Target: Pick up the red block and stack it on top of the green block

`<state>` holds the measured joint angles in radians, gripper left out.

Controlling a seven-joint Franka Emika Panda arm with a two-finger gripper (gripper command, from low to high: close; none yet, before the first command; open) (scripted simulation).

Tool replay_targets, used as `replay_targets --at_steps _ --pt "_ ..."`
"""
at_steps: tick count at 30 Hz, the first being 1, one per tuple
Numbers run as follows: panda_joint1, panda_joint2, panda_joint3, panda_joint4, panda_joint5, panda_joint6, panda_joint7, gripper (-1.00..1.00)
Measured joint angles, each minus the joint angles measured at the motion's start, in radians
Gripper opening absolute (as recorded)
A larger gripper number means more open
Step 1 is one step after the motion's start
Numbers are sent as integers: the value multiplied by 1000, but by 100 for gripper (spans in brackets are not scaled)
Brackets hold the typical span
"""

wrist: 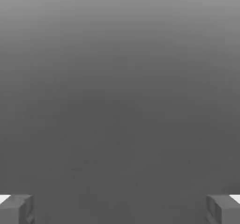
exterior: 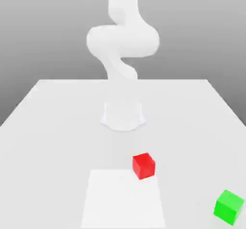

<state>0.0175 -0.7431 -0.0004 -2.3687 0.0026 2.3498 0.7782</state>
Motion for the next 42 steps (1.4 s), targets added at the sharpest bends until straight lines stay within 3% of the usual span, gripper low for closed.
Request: replay_targets --at_steps 16,24,25,32,40,42 --pt "132 493 24 -546 15 411 -179 0" --pt "162 884 10 -570 -20 730 -177 0" --pt "165 905 7 -567 -21 748 -176 -100" --pt "164 903 8 -567 -26 746 -172 -100" --pt "158 636 23 -605 5 516 -193 -100" --pt "167 630 35 -566 3 472 -175 -100"
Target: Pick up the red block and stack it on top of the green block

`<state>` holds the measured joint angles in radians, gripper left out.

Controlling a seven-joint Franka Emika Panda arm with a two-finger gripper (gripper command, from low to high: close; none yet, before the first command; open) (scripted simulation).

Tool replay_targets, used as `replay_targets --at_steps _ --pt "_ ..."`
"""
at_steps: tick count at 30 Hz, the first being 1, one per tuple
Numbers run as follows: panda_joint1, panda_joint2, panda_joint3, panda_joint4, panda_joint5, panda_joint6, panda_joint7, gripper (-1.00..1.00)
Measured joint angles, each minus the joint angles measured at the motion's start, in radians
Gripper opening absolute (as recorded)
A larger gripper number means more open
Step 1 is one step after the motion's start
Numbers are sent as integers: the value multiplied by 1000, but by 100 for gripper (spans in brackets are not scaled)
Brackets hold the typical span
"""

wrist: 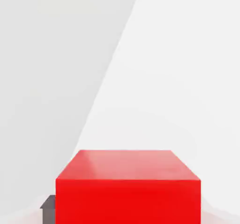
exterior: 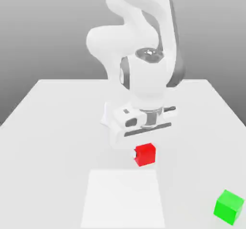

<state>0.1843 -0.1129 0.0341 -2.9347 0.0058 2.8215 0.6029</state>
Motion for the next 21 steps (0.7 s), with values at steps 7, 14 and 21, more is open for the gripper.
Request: replay_targets --at_steps 7,14,21 --pt "82 125 50 242 -25 -117 116 -100" --pt "162 267 91 496 -49 -231 235 -100" --pt "222 467 85 618 -95 -155 314 100"
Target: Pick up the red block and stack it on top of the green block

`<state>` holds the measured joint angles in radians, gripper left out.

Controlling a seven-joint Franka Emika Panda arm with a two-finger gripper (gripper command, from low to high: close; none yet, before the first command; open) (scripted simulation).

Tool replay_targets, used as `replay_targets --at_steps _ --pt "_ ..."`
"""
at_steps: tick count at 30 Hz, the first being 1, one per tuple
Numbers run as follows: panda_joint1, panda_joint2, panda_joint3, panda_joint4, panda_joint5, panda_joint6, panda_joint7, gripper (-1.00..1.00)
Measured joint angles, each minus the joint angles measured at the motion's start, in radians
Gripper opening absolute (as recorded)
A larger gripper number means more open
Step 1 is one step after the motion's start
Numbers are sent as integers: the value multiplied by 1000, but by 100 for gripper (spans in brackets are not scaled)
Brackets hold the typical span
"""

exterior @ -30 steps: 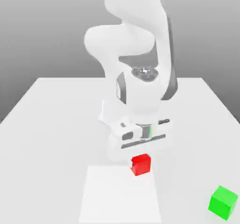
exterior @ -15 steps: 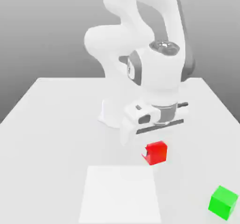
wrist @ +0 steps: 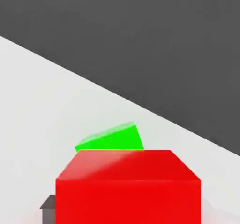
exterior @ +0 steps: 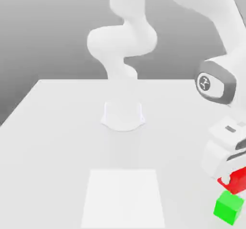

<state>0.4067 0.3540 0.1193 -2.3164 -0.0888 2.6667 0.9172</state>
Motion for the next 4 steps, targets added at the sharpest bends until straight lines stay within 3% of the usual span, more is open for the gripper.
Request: replay_targets --at_steps 4 --pt "0 0 0 0 0 0 0 100"
